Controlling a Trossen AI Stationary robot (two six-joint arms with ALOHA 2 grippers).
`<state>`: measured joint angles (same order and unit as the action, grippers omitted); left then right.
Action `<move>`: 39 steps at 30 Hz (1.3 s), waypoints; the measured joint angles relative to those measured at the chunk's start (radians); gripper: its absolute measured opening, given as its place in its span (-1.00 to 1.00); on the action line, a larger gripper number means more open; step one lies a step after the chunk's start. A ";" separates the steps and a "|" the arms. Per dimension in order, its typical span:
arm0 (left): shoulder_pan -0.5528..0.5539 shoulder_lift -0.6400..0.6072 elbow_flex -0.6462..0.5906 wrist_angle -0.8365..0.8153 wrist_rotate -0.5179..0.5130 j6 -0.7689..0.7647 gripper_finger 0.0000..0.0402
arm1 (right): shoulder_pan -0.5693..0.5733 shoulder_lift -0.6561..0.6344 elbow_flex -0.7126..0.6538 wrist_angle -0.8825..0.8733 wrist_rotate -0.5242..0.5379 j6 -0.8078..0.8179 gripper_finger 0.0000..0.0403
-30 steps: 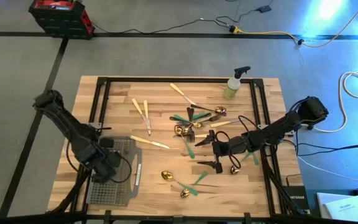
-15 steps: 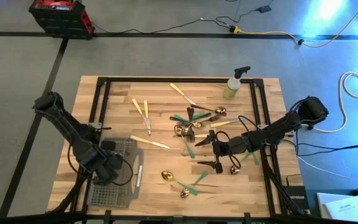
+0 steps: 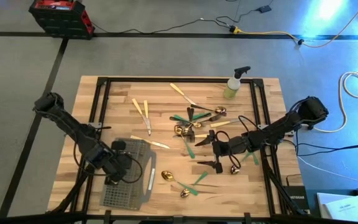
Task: Sort silverware
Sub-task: Move the silverware tray to standing position
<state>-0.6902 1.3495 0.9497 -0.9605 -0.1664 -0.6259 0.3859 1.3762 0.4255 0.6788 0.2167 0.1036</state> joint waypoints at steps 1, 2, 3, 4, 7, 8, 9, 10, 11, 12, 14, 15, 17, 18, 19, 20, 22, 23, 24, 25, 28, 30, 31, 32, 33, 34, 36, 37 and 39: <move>0.010 0.001 0.000 0.005 -0.002 0.008 -0.81 | 0.000 0.000 0.000 0.000 0.000 0.002 0.74; 0.021 0.003 0.000 0.011 -0.002 0.022 -0.81 | 0.000 0.000 0.000 0.001 0.000 0.013 0.74; 0.030 0.007 0.000 0.017 -0.006 0.033 -0.81 | 0.000 0.000 0.000 0.001 0.000 0.033 0.74; 0.038 0.011 0.000 0.020 -0.009 0.046 -0.81 | 0.000 0.000 0.000 0.000 0.000 0.053 0.74; 0.060 0.040 0.002 0.021 -0.013 0.085 -0.81 | 0.000 0.018 0.000 0.020 0.001 0.077 0.74; 0.066 0.050 0.003 0.023 -0.014 0.094 -0.81 | 0.000 0.032 0.001 0.034 0.003 0.083 0.74; 0.070 0.057 0.004 0.031 -0.017 0.110 -0.81 | 0.000 0.051 0.011 0.035 0.014 0.097 0.74; 0.072 0.063 0.005 0.041 -0.020 0.117 -0.81 | 0.000 0.072 0.027 0.035 0.020 0.103 0.74; 0.072 0.066 0.005 0.051 -0.024 0.125 -0.81 | 0.000 0.095 0.046 0.035 0.025 0.108 0.74; 0.072 0.069 0.005 0.063 -0.027 0.134 -0.81 | 0.000 0.125 0.074 0.036 0.027 0.112 0.74; 0.072 0.069 0.003 0.085 -0.030 0.141 -0.81 | 0.000 0.194 0.142 0.036 0.026 0.110 0.74; 0.072 0.069 0.003 0.090 -0.032 0.141 -0.81 | 0.000 0.231 0.181 0.035 0.025 0.110 0.74; 0.072 0.069 0.002 0.092 -0.033 0.137 -0.81 | 0.000 0.316 0.272 0.037 0.024 0.103 0.74; 0.072 0.069 0.002 0.092 -0.033 0.137 -0.81 | 0.000 0.358 0.318 0.026 0.023 0.098 0.74; 0.072 0.069 0.002 0.091 -0.032 0.137 -0.81 | 0.000 0.393 0.362 0.017 0.022 0.090 0.74; 0.072 0.069 0.002 0.090 -0.032 0.137 -0.81 | 0.000 0.431 0.406 0.000 0.016 0.077 0.74; 0.072 0.069 0.002 0.090 -0.030 0.145 -0.81 | 0.000 0.491 0.478 -0.003 0.007 0.071 0.74; 0.072 0.069 0.002 0.090 -0.030 0.152 -0.81 | 0.000 0.518 0.508 -0.001 0.011 0.068 0.74; 0.072 0.069 0.002 0.089 -0.031 0.159 -0.81 | 0.000 0.538 0.539 0.000 0.027 0.069 0.74; 0.072 0.069 0.002 0.089 -0.031 0.162 -0.81 | 0.000 0.556 0.565 0.000 0.044 0.071 0.74; 0.072 0.069 0.002 0.088 -0.032 0.167 -0.81 | -0.006 0.604 0.626 0.000 0.064 0.069 0.74; 0.072 0.069 0.002 0.088 -0.034 0.168 -0.81 | -0.007 0.634 0.659 -0.001 0.064 0.077 0.74; 0.072 0.069 0.002 0.087 -0.034 0.167 -0.81 | -0.007 0.649 0.675 -0.001 0.064 0.081 0.74; 0.072 0.069 0.001 0.087 -0.038 0.166 -0.81 | -0.007 0.662 0.690 0.000 0.064 0.084 0.74; 0.072 0.070 0.002 0.087 -0.043 0.163 -0.81 | -0.007 0.678 0.706 0.000 0.064 0.084 0.74; 0.072 0.070 0.001 0.088 -0.049 0.158 -0.81 | -0.007 0.692 0.720 0.000 0.064 0.084 0.74; 0.071 0.070 0.000 0.099 -0.061 0.150 -0.81 | -0.007 0.721 0.746 -0.002 0.065 0.088 0.74; 0.073 0.071 -0.001 0.114 -0.066 0.145 -0.81 | -0.006 0.736 0.759 -0.002 0.073 0.098 0.74; 0.079 0.071 -0.003 0.169 -0.067 0.140 -0.81 | -0.006 0.759 0.781 -0.003 0.081 0.114 0.74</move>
<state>-0.6110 1.4208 0.9470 -0.7914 -0.2333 -0.4854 0.3794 2.1355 1.2064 0.6761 0.2980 0.2175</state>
